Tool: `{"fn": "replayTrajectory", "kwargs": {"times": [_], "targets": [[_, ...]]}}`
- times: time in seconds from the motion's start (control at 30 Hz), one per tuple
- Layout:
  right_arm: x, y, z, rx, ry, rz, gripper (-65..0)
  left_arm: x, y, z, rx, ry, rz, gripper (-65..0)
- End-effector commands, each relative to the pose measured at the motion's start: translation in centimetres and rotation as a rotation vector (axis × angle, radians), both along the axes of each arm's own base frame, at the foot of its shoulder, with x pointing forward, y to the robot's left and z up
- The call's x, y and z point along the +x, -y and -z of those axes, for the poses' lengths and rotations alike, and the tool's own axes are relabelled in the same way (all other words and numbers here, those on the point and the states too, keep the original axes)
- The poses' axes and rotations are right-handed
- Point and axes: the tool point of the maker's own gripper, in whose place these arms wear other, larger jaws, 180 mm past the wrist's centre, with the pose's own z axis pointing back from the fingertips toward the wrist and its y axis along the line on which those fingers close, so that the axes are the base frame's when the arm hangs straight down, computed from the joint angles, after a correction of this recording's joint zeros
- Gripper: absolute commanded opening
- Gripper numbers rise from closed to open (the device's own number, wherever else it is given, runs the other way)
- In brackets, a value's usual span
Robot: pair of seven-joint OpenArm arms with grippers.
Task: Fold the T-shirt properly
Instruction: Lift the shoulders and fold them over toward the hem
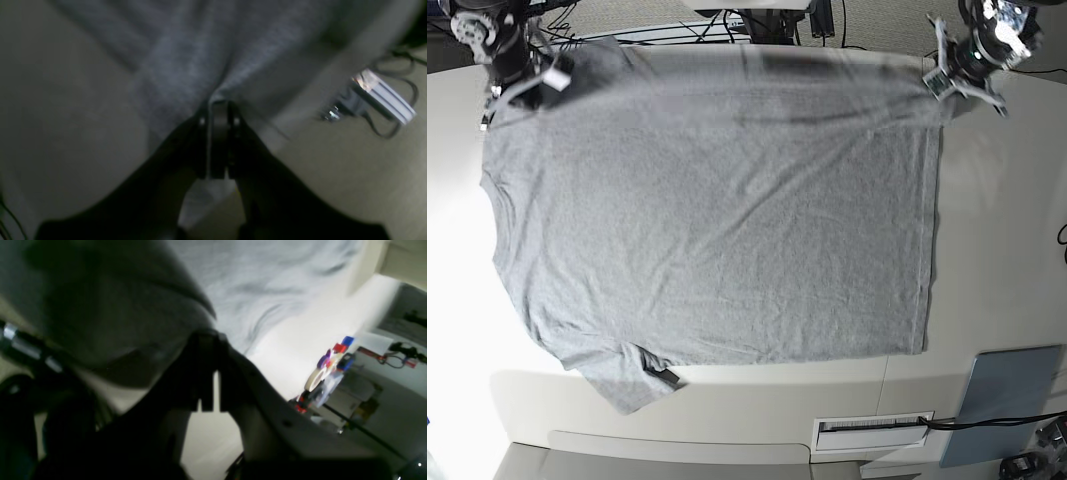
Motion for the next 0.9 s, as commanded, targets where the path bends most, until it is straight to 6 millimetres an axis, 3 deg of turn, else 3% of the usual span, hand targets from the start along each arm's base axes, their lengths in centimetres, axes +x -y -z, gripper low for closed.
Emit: {"fn": "replayTrajectory", "kwargs": {"times": [0.0, 0.27, 0.5, 0.67, 0.87], "targets": [[1.4, -0.2, -0.9, 0.012, 0.051, -0.012, -65.0, 1.4, -0.5, -1.1, -0.012, 0.043, -0.017, -65.0], [6.1, 0.4, -1.2, 0.070, 0.147, 0.009, -65.0, 4.6, -0.3, -2.8, -0.077, 0.103, -0.037, -65.0], [9.1, -2.2, -0.5, 0.114, 0.180, -0.045, -65.0, 6.9, 0.7, -2.3, -0.151, 0.141, -0.095, -65.0], [11.0, -2.6, 0.0, 0.086, 0.195, -0.065, -65.0, 8.5, 0.5, -1.9, -0.173, 0.156, -0.126, -65.0], [13.3, -0.6, -0.3, 0.045, 0.233, -0.022, -65.0, 9.9, -0.6, -1.5, -0.164, 0.160, -0.157, -65.0]]}}
